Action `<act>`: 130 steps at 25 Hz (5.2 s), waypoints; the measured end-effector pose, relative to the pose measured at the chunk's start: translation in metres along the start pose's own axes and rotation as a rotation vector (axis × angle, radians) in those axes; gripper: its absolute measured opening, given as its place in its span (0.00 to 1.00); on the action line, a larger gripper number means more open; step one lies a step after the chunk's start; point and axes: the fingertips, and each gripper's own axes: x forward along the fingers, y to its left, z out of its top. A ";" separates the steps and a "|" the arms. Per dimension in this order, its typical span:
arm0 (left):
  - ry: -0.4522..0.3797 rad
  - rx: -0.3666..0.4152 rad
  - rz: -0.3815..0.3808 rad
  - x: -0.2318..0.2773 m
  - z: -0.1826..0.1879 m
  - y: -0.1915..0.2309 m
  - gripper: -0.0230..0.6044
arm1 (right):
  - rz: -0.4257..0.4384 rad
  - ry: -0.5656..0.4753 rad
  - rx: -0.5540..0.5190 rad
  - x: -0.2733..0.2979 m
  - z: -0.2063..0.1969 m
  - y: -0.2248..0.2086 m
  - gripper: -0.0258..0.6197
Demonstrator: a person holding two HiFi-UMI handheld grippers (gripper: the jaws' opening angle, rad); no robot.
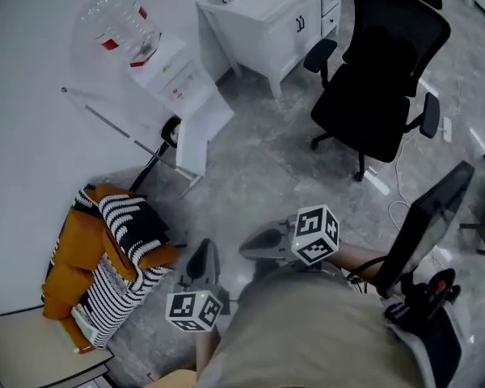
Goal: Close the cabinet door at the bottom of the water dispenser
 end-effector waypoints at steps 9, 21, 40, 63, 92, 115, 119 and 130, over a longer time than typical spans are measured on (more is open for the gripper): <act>-0.052 0.016 -0.095 0.025 0.007 0.029 0.03 | -0.134 -0.052 -0.043 0.005 0.025 -0.027 0.04; -0.108 -0.041 -0.086 -0.011 0.032 0.227 0.03 | -0.208 0.047 -0.112 0.181 0.067 -0.066 0.04; -0.044 -0.072 -0.048 0.039 0.042 0.291 0.03 | -0.196 0.093 -0.095 0.215 0.102 -0.132 0.04; 0.121 0.046 0.063 0.237 0.111 0.222 0.03 | -0.066 -0.001 0.013 0.058 0.217 -0.269 0.04; 0.397 0.232 0.088 0.372 -0.013 0.535 0.03 | -0.367 0.107 0.174 0.239 0.243 -0.402 0.04; 0.721 0.055 0.161 0.526 -0.247 0.614 0.37 | -0.320 0.162 0.511 0.191 0.123 -0.562 0.04; 0.768 0.027 0.184 0.541 -0.280 0.626 0.42 | -0.332 0.173 0.559 0.184 0.102 -0.574 0.04; 0.858 0.041 0.198 0.561 -0.335 0.642 0.42 | -0.353 0.226 0.608 0.174 0.070 -0.590 0.04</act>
